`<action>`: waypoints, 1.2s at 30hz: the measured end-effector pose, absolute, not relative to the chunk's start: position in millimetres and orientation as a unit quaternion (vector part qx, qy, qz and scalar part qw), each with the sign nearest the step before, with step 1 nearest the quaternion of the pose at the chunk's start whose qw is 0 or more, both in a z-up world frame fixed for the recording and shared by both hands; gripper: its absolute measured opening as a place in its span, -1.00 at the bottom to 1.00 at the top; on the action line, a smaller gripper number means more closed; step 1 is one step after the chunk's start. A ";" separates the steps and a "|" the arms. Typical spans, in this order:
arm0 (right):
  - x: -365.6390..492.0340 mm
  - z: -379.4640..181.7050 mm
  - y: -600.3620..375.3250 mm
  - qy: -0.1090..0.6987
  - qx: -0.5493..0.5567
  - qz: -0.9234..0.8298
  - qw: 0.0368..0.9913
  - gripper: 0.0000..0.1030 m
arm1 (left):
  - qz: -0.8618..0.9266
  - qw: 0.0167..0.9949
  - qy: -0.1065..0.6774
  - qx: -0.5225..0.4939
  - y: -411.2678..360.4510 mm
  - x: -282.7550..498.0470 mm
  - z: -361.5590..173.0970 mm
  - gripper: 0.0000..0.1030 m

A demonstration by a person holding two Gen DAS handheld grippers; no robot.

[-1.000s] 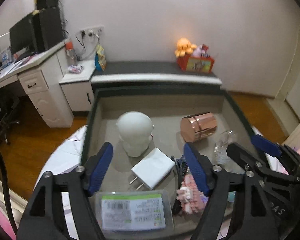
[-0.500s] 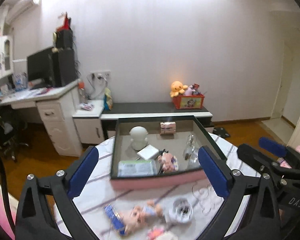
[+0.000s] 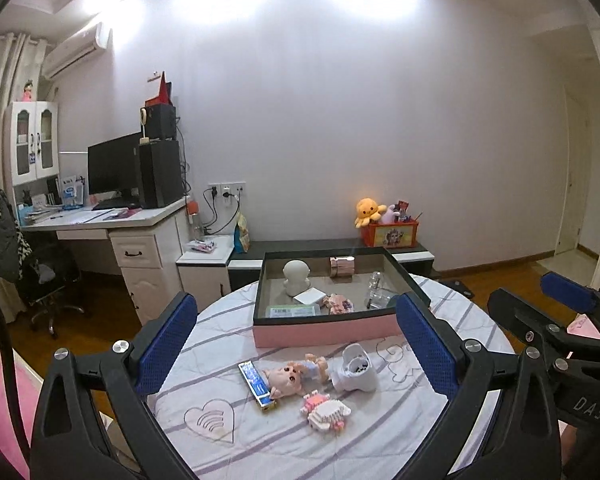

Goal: Organize rigid objects
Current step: 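Withdraw both tools from the pink box, then grasp the pink-and-white block figure with left gripper while right gripper grasps white cup holder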

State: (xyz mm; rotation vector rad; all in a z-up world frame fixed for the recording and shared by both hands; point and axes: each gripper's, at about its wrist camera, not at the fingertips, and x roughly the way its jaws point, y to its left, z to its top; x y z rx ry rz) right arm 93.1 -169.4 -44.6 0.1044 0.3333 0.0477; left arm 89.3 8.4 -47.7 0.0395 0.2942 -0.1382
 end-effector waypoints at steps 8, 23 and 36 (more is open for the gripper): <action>74.2 -51.9 -166.7 0.155 0.043 0.013 0.987 0.71 | -0.062 0.988 0.137 0.024 9.2 78.9 -55.8 0.96; 76.6 -61.4 -167.2 0.161 0.038 0.002 0.986 0.71 | -0.061 0.988 0.141 0.026 9.5 81.9 -62.0 0.96; 112.5 -90.4 -172.2 0.216 0.041 -0.002 0.975 0.71 | -0.064 0.974 0.219 0.018 6.5 132.4 -101.6 0.97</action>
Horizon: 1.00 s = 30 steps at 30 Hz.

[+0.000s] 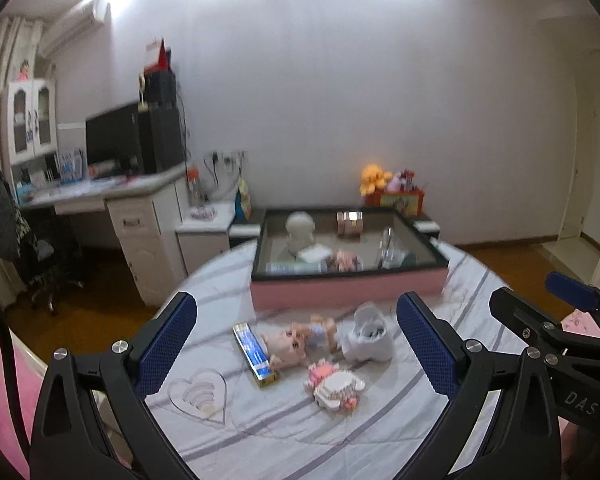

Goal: Organize rigid objects
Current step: 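Grasp the pink-and-white block figure with left gripper while right gripper grasps white cup holder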

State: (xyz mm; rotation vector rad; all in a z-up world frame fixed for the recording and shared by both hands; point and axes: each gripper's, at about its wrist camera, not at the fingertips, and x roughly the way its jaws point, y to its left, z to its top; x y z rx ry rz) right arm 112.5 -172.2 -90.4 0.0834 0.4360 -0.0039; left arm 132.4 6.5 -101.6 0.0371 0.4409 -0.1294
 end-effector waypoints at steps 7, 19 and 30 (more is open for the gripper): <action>153.9 -137.1 -172.6 0.305 0.031 -0.003 0.952 0.71 | -0.098 0.940 0.325 -0.018 18.1 171.9 -157.1 0.97; 183.2 -178.4 -182.3 0.370 0.039 -0.002 0.928 0.71 | -0.103 0.906 0.409 -0.027 17.2 196.8 -208.7 0.99; 188.1 -185.6 -193.7 0.382 0.052 -0.020 0.923 0.71 | -0.095 0.894 0.436 -0.022 -13.7 210.0 -211.4 0.80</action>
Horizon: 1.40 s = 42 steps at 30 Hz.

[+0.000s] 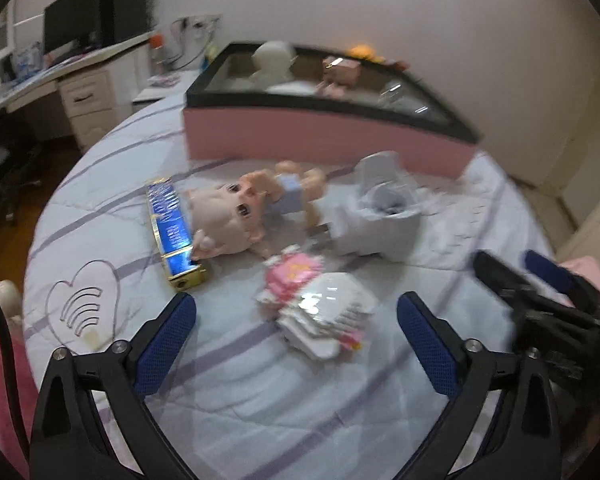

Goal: Organize rigid objects
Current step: 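Grasp the pink-and-white block figure with left gripper while right gripper grasps white cup holder, then carry the block figure and white cup into the pink box and open both grippers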

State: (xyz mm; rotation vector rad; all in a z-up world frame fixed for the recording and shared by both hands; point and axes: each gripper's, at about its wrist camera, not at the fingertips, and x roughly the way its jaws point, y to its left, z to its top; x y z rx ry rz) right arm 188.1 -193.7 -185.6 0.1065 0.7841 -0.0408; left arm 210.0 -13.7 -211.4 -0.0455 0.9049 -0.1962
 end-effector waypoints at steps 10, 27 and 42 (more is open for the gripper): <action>191.2 -186.7 -196.7 0.390 0.052 -0.015 0.919 0.71 | -0.084 0.902 0.424 0.005 -18.6 210.6 -211.4 0.16; 251.9 -197.7 -127.3 0.445 -0.015 0.096 0.890 0.70 | -0.081 0.899 0.428 -0.038 28.7 209.0 -206.0 0.16; 254.0 -195.0 -133.1 0.430 0.024 0.128 0.893 0.28 | -0.102 0.909 0.403 -0.038 25.3 198.6 -190.3 0.16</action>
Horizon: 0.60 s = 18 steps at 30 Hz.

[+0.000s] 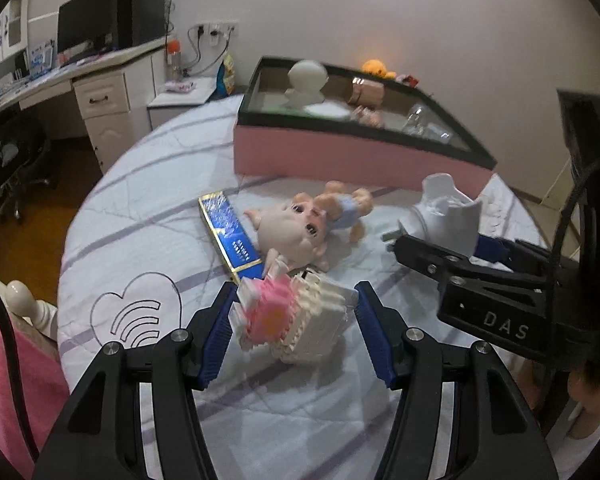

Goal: Organize rigid objects
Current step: 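Carry the block figure and white cup into the pink box and open both grippers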

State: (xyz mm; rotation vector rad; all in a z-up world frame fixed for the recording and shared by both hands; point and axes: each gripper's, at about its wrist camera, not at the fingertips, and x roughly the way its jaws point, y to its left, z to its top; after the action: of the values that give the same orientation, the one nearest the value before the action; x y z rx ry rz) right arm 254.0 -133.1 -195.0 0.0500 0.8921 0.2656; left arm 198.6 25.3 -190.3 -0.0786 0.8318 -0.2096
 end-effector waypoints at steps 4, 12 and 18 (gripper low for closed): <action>224.8 -176.2 -148.5 0.389 0.044 0.101 0.915 0.28 | -0.113 0.923 0.365 -0.037 18.1 183.3 -167.4 0.16; 147.1 -111.9 -167.0 0.260 0.045 0.053 0.963 0.28 | -0.114 0.961 0.253 -0.013 -3.1 141.1 -104.9 0.16; 117.7 -75.8 -170.4 0.201 0.047 0.039 0.978 0.28 | -0.092 0.979 0.183 0.016 -14.1 115.9 -68.8 0.16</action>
State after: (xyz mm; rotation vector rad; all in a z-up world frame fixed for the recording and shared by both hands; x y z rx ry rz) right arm 117.7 -170.4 -75.8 0.0938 0.4055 0.0783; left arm 115.9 -14.1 -68.8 0.0318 0.3696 -0.1848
